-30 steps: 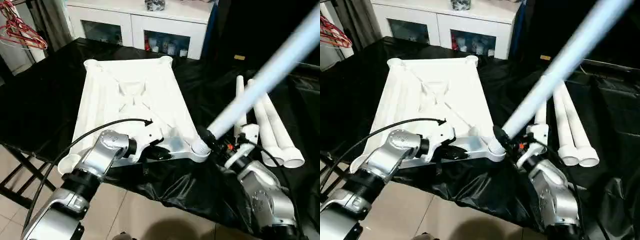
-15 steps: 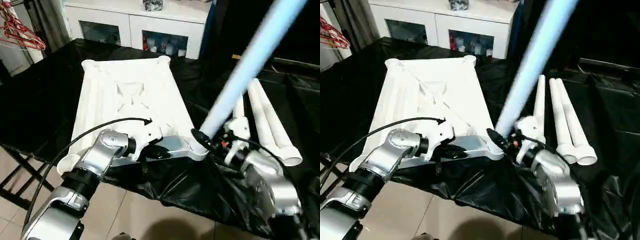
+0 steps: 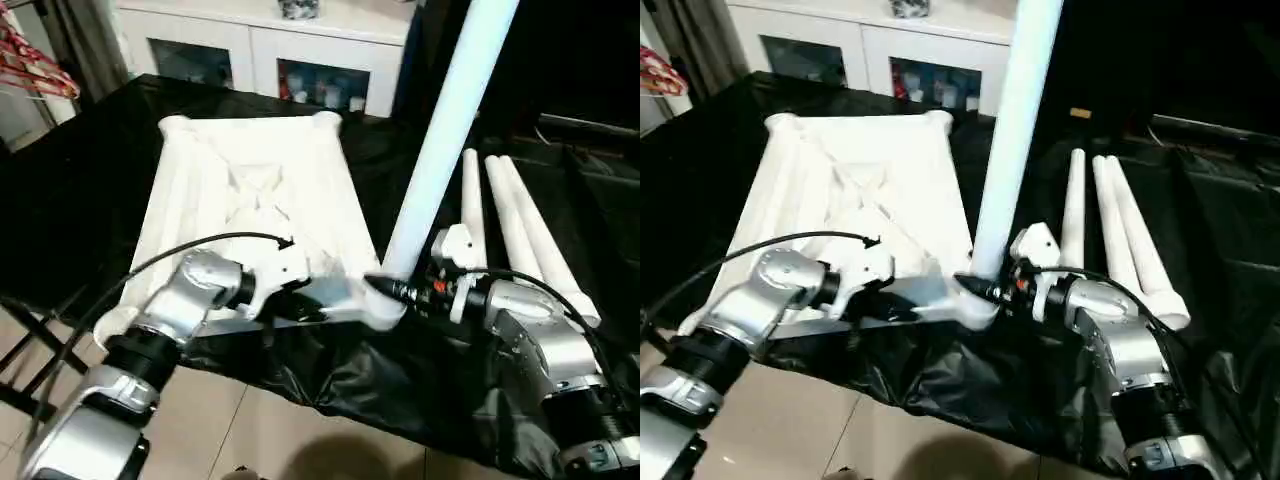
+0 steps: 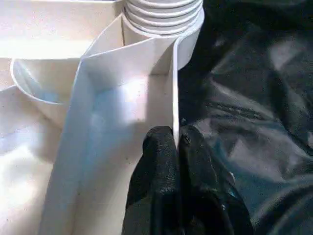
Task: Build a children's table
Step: Insert table leg to table base
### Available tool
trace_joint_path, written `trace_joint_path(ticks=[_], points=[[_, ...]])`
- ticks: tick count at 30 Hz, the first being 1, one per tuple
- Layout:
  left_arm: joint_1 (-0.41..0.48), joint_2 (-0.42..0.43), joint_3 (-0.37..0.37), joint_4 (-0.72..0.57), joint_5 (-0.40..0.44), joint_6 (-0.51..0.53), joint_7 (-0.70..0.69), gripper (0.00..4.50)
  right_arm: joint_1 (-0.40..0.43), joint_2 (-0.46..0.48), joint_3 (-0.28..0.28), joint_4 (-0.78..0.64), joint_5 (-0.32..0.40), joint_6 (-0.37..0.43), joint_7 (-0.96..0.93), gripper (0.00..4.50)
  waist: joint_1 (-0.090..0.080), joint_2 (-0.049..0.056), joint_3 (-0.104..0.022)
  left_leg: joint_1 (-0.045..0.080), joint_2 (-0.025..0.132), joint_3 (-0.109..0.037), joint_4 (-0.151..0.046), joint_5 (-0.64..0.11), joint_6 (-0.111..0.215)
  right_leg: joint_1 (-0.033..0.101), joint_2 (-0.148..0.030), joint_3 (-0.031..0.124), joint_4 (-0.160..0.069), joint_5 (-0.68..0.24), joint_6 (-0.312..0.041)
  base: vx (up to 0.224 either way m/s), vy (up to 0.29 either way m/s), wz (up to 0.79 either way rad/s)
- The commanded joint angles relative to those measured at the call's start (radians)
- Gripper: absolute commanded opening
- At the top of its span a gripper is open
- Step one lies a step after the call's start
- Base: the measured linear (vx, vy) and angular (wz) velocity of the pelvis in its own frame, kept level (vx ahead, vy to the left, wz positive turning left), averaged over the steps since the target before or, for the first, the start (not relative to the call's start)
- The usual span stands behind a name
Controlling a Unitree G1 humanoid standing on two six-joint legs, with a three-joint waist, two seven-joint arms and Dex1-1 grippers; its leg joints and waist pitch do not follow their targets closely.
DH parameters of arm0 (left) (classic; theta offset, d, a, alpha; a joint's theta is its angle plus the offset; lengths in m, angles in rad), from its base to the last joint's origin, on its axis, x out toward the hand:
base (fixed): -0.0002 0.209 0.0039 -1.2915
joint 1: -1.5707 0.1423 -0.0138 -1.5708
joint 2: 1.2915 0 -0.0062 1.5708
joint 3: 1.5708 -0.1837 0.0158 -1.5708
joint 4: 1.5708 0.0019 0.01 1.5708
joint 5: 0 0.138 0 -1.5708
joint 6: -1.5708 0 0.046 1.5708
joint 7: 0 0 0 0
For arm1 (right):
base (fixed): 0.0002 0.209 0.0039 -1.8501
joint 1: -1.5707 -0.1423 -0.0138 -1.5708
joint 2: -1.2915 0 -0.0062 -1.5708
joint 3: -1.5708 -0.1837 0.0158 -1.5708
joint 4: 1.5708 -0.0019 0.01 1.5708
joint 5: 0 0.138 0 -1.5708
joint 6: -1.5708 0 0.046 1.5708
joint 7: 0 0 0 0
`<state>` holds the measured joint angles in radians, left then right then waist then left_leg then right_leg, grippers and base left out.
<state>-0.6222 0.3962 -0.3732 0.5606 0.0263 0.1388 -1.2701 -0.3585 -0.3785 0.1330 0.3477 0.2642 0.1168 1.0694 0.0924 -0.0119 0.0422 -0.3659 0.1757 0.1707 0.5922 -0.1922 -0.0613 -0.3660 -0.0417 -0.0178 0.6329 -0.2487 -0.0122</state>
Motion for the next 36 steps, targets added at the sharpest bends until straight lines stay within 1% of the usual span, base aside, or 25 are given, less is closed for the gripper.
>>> trace_joint_path(ticks=[1,3,6,7,11,12,13,14,15,16,17,18,19,20,21,22,23,24,25,28,30,31,33,35,36], points=[[-0.042,-0.001,-0.019,-0.013,0.003,-0.02,-0.025,0.0,0.06,-0.007,0.113,0.091,-0.049,0.046,0.055,1.89,0.002,0.007,-0.047,0.013,0.062,-0.021,-0.074,-0.149,0.056,0.033,-0.101,0.039,-0.075,0.031,-0.255,0.0,0.0,0.0],[-0.05,0.003,-0.015,-0.001,0.002,-0.024,-0.035,0.0,0.061,-0.011,0.118,0.092,-0.041,0.047,0.091,1.89,0.004,0.007,-0.048,0.017,0.064,-0.021,-0.076,-0.166,0.051,0.032,-0.102,0.039,-0.076,0.039,-0.261,0.0,0.0,0.0],[-0.06,0.005,-0.01,0.014,0.002,-0.027,-0.033,0.0,0.065,-0.015,0.123,0.089,-0.036,0.052,0.132,1.89,0.008,0.002,-0.049,0.016,0.064,-0.02,-0.075,-0.167,0.051,0.035,-0.105,0.04,-0.076,0.045,-0.263,0.0,0.0,0.0],[-0.062,0.005,-0.008,0.017,0.003,-0.027,-0.031,0.0,0.064,-0.014,0.123,0.09,-0.037,0.052,0.136,1.89,0.009,0.002,-0.049,0.016,0.064,-0.02,-0.075,-0.165,0.051,0.035,-0.105,0.04,-0.076,0.043,-0.263,0.0,0.0,0.0],[-0.073,-0.01,0.023,0.037,-0.007,-0.014,0.005,0.0,0.045,0.009,0.101,0.128,-0.045,0.037,0.102,1.89,0.012,0.001,-0.047,0.017,0.064,-0.02,-0.077,-0.177,0.044,0.032,-0.106,0.04,-0.079,0.008,-0.259,0.0,0.0,0.0],[-0.08,-0.024,0.042,0.048,-0.011,-0.006,0.043,0.0,0.027,0.03,0.081,0.162,-0.054,0.026,0.052,1.89,0.01,-0.003,-0.046,0.017,0.063,-0.018,-0.077,-0.187,0.042,0.028,-0.107,0.041,-0.08,-0.017,-0.263,0.0,0.0,0.0],[-0.086,-0.037,0.056,0.058,-0.01,-0.002,0.079,0.0,0.004,0.056,0.058,0.208,-0.075,0.0,-0.031,1.89,0.01,-0.001,-0.043,0.02,0.064,-0.02,-0.08,-0.211,0.028,0.026,-0.109,0.04,-0.086,-0.072,-0.262,0.0,0.0,0.0],[-0.086,-0.037,0.056,0.058,-0.01,-0.002,0.079,0.0,0.004,0.056,0.058,0.208,-0.075,0.0,-0.031,1.89,0.008,-0.002,-0.041,0.021,0.062,-0.02,-0.082,-0.228,0.02,0.024,-0.109,0.041,-0.09,-0.109,-0.257,0.0,0.0,0.0],[-0.087,-0.039,0.057,0.058,-0.009,0.001,0.087,0.0,0.0,0.06,0.054,0.215,-0.077,-0.002,-0.045,1.89,0.008,-0.003,-0.04,0.02,0.063,-0.024,-0.087,-0.248,0.008,0.028,-0.11,0.042,-0.095,-0.171,-0.238,0.0,0.0,0.0],[-0.091,-0.057,0.068,0.056,-0.001,0.013,0.138,0.0,-0.033,0.099,0.018,0.271,-0.092,-0.018,-0.162,1.89,0.005,-0.004,-0.041,0.02,0.067,-0.025,-0.09,-0.247,0.0,0.026,-0.113,0.042,-0.093,-0.182,-0.232,0.0,0.0,0.0],[-0.097,-0.077,0.079,0.046,0.006,0.042,0.195,0.0,-0.059,0.134,-0.009,0.316,-0.099,-0.024,-0.256,1.89,-0.002,-0.004,-0.036,0.018,0.064,-0.027,-0.094,-0.281,-0.015,0.024,-0.111,0.04,-0.097,-0.239,-0.223,0.0,0.0,0.0],[-0.099,-0.084,0.082,0.042,0.008,0.051,0.211,0.0,-0.065,0.144,-0.015,0.325,-0.101,-0.025,-0.28,1.89,-0.011,-0.005,-0.036,0.012,0.063,-0.032,-0.098,-0.281,-0.03,0.029,-0.114,0.039,-0.096,-0.276,-0.208,0.0,0.0,0.0],[-0.101,-0.099,0.087,0.029,0.013,0.071,0.244,0.0,-0.077,0.164,-0.025,0.343,-0.104,-0.024,-0.329,1.89,-0.012,-0.006,-0.037,0.01,0.062,-0.033,-0.099,-0.283,-0.034,0.028,-0.114,0.038,-0.098,-0.298,-0.199,0.0,0.0,0.0],[-0.103,-0.121,0.093,0.01,0.021,0.106,0.293,0.0,-0.094,0.192,-0.042,0.369,-0.106,-0.018,-0.405,1.89,-0.013,-0.005,-0.038,0.014,0.062,-0.032,-0.099,-0.289,-0.037,0.024,-0.114,0.037,-0.101,-0.307,-0.188,0.0,0.0,0.0],[-0.103,-0.13,0.093,0.003,0.024,0.114,0.306,0.0,-0.099,0.201,-0.047,0.377,-0.106,-0.015,-0.425,1.89,-0.013,-0.004,-0.037,0.019,0.061,-0.03,-0.098,-0.305,-0.032,0.019,-0.114,0.032,-0.106,-0.306,-0.188,0.0,0.0,0.0],[-0.103,-0.143,0.093,-0.008,0.029,0.127,0.327,0.0,-0.107,0.214,-0.053,0.39,-0.106,-0.01,-0.456,1.89,-0.014,-0.008,-0.038,0.019,0.063,-0.029,-0.098,-0.302,-0.029,0.02,-0.117,0.031,-0.105,-0.297,-0.19,0.0,0.0,0.0],[-0.103,-0.153,0.093,-0.016,0.033,0.136,0.343,0.0,-0.113,0.225,-0.057,0.401,-0.106,-0.006,-0.48,1.89,-0.012,-0.005,-0.038,0.017,0.063,-0.028,-0.097,-0.288,-0.022,0.02,-0.119,0.03,-0.105,-0.277,-0.193,0.0,0.0,0.0],[-0.102,-0.172,0.094,-0.028,0.039,0.154,0.372,0.0,-0.125,0.24,-0.063,0.426,-0.109,-0.007,-0.518,1.89,-0.01,-0.004,-0.039,0.018,0.061,-0.025,-0.094,-0.276,-0.015,0.02,-0.117,0.03,-0.105,-0.252,-0.194,0.0,0.0,0.0],[-0.1,-0.218,0.086,-0.054,0.051,0.188,0.428,0.0,-0.15,0.274,-0.066,0.471,-0.117,-0.011,-0.583,1.89,-0.012,-0.009,-0.042,0.016,0.062,-0.024,-0.093,-0.249,-0.01,0.021,-0.116,0.031,-0.101,-0.21,-0.201,0.0,0.0,0.0],[-0.096,-0.248,0.071,-0.065,0.06,0.201,0.456,0.0,-0.163,0.299,-0.064,0.486,-0.121,-0.014,-0.611,1.89,-0.01,-0.007,-0.042,0.013,0.059,-0.022,-0.091,-0.21,0.0,0.026,-0.115,0.029,-0.098,-0.157,-0.214,0.0,0.0,0.0],[-0.087,-0.269,0.062,-0.067,0.065,0.205,0.474,0.0,-0.176,0.327,-0.074,0.503,-0.126,-0.022,-0.617,1.89,-0.009,-0.007,-0.047,0.012,0.058,-0.02,-0.088,-0.167,0.014,0.03,-0.111,0.026,-0.092,-0.075,-0.218,0.0,0.0,0.0],[-0.086,-0.271,0.057,-0.066,0.071,0.204,0.482,0.0,-0.177,0.332,-0.074,0.506,-0.128,-0.021,-0.619,1.89,-0.009,-0.006,-0.046,0.012,0.058,-0.02,-0.088,-0.154,0.022,0.031,-0.11,0.026,-0.09,-0.041,-0.223,0.0,0.0,0.0],[-0.081,-0.27,0.051,-0.072,0.071,0.207,0.482,0.0,-0.178,0.336,-0.072,0.506,-0.13,-0.021,-0.623,1.89,-0.009,-0.006,-0.046,0.013,0.058,-0.019,-0.088,-0.153,0.028,0.031,-0.11,0.025,-0.09,-0.02,-0.229,0.0,0.0,0.0],[-0.073,-0.268,0.046,-0.083,0.074,0.21,0.481,0.0,-0.179,0.339,-0.068,0.51,-0.136,-0.015,-0.628,1.89,-0.01,-0.004,-0.043,0.015,0.06,-0.019,-0.091,-0.177,0.026,0.03,-0.11,0.025,-0.093,-0.046,-0.229,0.0,0.0,0.0],[-0.073,-0.268,0.046,-0.083,0.074,0.21,0.481,0.0,-0.179,0.339,-0.068,0.51,-0.136,-0.015,-0.628,1.89,-0.011,-0.004,-0.042,0.016,0.061,-0.02,-0.093,-0.2,0.02,0.029,-0.111,0.025,-0.096,-0.077,-0.227,0.0,0.0,0.0]])
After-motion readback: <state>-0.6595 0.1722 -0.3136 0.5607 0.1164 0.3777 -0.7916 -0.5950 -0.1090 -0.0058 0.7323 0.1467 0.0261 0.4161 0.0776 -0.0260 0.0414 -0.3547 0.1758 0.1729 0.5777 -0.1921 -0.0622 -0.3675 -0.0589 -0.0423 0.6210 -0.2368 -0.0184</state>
